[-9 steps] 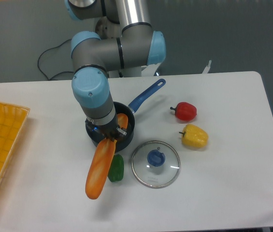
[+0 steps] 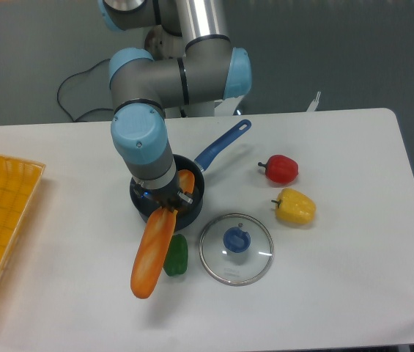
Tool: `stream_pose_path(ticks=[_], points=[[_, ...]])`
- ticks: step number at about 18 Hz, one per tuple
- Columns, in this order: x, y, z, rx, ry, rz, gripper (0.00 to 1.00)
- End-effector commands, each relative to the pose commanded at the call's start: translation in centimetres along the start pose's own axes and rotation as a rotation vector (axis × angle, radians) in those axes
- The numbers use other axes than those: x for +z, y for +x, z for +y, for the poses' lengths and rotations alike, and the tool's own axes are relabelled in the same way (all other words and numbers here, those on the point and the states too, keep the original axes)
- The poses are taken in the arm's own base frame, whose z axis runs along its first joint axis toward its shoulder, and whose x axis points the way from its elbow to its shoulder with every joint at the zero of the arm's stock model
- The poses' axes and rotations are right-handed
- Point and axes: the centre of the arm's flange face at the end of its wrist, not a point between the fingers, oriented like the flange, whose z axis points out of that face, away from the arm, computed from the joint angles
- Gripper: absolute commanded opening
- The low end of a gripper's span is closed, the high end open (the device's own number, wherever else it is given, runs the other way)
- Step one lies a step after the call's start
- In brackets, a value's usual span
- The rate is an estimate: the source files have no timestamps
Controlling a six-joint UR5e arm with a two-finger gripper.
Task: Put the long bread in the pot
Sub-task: 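Hold the orange long bread in the gripper above the black saucepan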
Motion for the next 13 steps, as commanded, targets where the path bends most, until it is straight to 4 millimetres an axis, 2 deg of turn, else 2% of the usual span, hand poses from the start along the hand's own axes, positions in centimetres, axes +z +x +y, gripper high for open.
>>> stream_pose_path(ticks=[13], points=[[-0.53, 0.43, 0.79, 0.000, -0.005, 0.004, 0.01]])
